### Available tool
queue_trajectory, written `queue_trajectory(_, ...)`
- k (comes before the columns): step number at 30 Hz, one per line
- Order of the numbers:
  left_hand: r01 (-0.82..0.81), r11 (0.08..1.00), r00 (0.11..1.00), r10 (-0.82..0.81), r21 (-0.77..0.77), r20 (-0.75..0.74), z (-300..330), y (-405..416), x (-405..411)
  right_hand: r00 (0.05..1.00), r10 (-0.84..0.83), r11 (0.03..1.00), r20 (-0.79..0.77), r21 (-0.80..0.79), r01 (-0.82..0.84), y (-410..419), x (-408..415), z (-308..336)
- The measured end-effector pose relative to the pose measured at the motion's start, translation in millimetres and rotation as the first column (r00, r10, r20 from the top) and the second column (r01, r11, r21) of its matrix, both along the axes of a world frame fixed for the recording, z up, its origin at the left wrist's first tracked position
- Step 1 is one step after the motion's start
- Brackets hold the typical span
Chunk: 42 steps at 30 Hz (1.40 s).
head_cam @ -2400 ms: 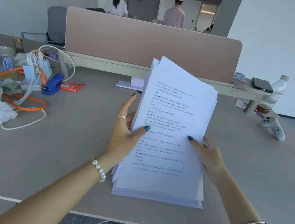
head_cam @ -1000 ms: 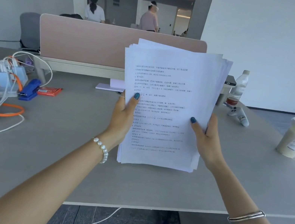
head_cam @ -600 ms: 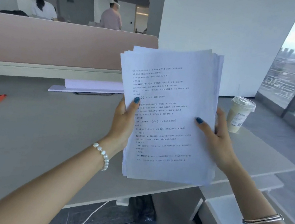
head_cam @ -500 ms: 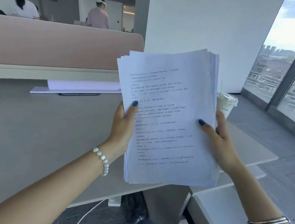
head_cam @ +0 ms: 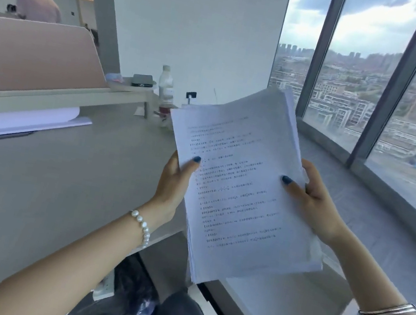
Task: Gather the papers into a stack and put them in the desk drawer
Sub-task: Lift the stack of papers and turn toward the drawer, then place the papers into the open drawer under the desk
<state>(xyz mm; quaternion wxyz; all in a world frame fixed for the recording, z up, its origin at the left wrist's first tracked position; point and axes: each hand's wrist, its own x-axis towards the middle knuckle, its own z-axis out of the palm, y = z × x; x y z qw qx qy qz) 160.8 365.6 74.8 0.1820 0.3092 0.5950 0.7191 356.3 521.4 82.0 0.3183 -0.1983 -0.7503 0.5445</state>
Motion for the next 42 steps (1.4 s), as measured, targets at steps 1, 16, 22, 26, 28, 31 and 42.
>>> queue_trajectory(1,0.012,1.0,1.0,-0.012,-0.001,0.002,-2,8,4,1.0,-0.016,1.0,0.009,-0.001,0.016,5,7,-2)
queue_trajectory(16,0.287,0.911,0.918,-0.174,-0.295,0.356,-114,80,95,0.878,-0.073,0.979,0.473,-0.135,0.154,89,97,-66)
queue_trajectory(22,0.349,0.876,0.879,-0.183,-0.333,0.44,-138,83,135,0.796,0.0,0.959,0.605,-0.226,0.171,112,120,-84)
queue_trajectory(26,0.355,0.86,0.876,-0.17,-0.367,0.451,-146,87,140,0.765,0.014,0.952,0.644,-0.242,0.186,120,122,-93)
queue_trajectory(28,0.344,0.86,0.874,-0.146,-0.378,0.463,-150,89,138,0.747,0.025,0.953,0.664,-0.243,0.183,124,116,-99)
queue_trajectory(31,0.319,0.854,0.873,-0.095,-0.411,0.479,-159,89,133,0.709,0.041,0.957,0.704,-0.232,0.175,129,102,-109)
queue_trajectory(42,0.269,0.829,0.806,0.085,-0.491,0.586,-179,93,120,0.54,0.164,0.962,0.826,-0.256,0.098,146,63,-133)
